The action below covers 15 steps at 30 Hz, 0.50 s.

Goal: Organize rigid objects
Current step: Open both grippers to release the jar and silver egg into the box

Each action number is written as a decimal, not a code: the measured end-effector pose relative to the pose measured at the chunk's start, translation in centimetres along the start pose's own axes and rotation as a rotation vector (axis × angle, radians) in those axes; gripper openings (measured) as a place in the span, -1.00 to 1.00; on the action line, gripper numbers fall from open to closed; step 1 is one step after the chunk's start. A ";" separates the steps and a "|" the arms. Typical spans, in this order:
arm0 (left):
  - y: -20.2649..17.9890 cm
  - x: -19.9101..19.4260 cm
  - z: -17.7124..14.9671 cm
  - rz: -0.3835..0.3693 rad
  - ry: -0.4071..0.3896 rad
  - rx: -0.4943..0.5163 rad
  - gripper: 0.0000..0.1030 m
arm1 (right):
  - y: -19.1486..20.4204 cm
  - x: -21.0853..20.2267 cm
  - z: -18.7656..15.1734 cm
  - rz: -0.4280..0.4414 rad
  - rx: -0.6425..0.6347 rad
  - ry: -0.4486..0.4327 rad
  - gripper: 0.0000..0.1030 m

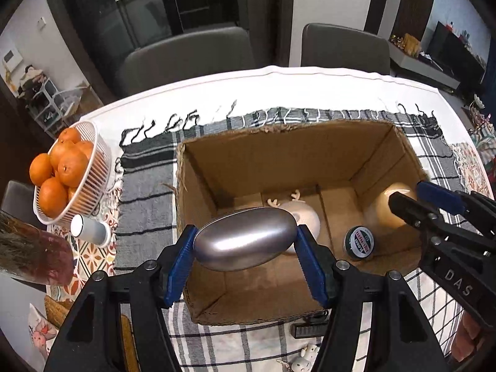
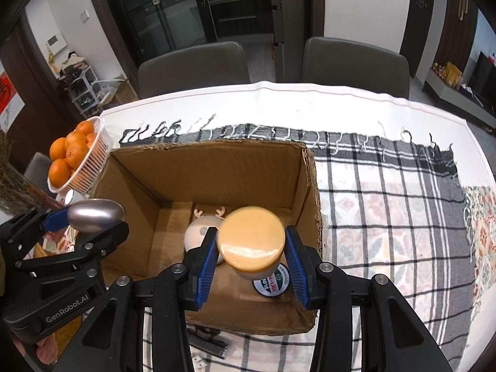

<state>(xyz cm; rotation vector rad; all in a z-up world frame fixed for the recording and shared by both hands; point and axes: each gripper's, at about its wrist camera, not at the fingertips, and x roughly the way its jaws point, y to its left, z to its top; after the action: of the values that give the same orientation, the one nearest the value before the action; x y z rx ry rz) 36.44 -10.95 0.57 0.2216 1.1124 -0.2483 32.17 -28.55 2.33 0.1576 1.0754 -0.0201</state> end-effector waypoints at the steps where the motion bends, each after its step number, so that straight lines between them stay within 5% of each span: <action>1: 0.0 0.0 -0.1 0.004 -0.001 0.000 0.22 | -0.1 0.0 0.0 -0.007 0.003 0.003 -0.13; 15: 0.0 -3.5 -2.6 0.014 -0.092 0.006 0.23 | 0.2 -2.4 -1.9 0.001 0.004 -0.034 -0.12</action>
<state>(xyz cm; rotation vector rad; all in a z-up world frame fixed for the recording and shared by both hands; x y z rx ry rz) 32.77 -9.92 2.63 0.2214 1.0185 -0.2468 29.34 -28.21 3.59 0.1611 1.0416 -0.0246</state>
